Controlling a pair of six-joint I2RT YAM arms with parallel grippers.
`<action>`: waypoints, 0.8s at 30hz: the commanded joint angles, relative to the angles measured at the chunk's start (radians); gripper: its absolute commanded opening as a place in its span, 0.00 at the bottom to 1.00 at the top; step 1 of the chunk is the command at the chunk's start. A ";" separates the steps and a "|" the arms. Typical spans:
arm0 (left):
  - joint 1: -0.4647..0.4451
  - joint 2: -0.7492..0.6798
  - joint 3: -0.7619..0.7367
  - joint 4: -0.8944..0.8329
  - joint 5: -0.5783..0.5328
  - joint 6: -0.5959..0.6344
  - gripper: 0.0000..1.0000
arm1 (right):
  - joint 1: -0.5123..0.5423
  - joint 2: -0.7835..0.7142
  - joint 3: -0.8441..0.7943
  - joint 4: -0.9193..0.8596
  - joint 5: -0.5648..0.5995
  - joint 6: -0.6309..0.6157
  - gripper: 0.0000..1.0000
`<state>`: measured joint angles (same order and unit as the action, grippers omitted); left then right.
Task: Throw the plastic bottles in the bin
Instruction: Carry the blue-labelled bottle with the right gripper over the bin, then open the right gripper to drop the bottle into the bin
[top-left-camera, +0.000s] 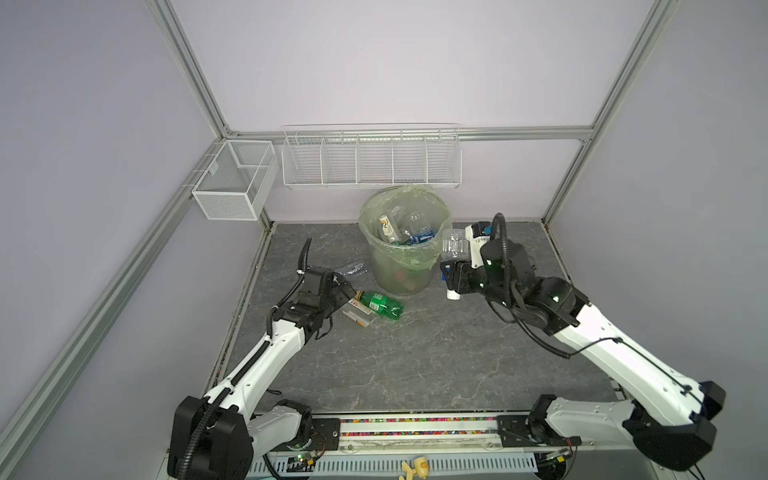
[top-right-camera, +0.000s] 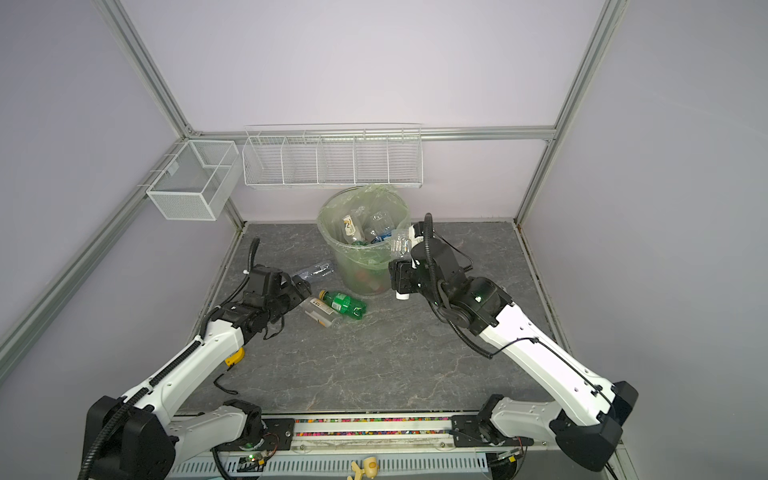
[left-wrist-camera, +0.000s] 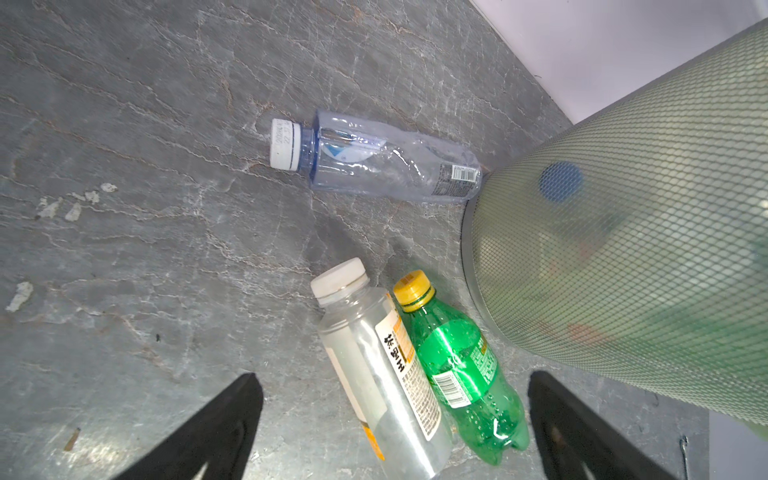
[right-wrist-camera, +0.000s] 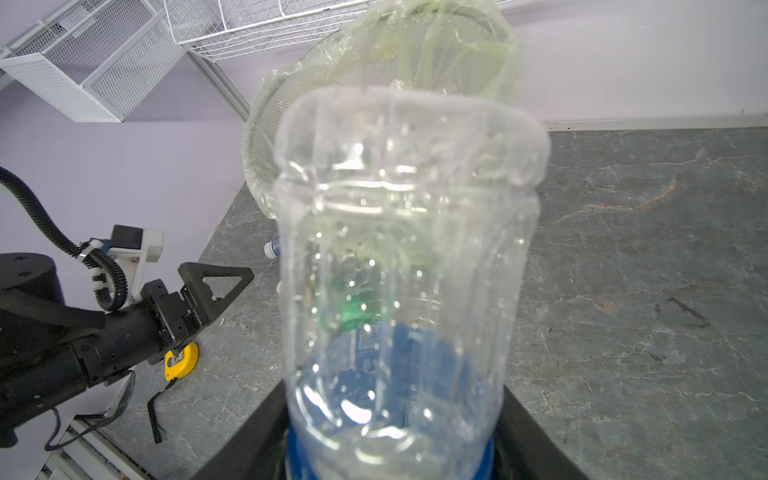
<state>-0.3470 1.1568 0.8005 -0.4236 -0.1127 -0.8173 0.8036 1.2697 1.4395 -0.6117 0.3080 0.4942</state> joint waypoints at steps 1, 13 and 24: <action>0.006 0.001 0.017 -0.003 -0.025 0.017 1.00 | -0.018 0.116 0.142 0.071 -0.041 -0.045 0.64; 0.006 -0.011 0.028 0.013 -0.040 0.038 0.99 | -0.123 0.547 0.762 -0.066 -0.127 -0.076 0.88; 0.007 -0.074 -0.014 0.003 -0.043 0.047 0.99 | -0.125 0.229 0.303 0.036 -0.142 -0.095 0.88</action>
<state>-0.3470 1.1130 0.7990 -0.4137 -0.1341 -0.7803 0.6804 1.5814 1.8400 -0.6224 0.1753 0.4179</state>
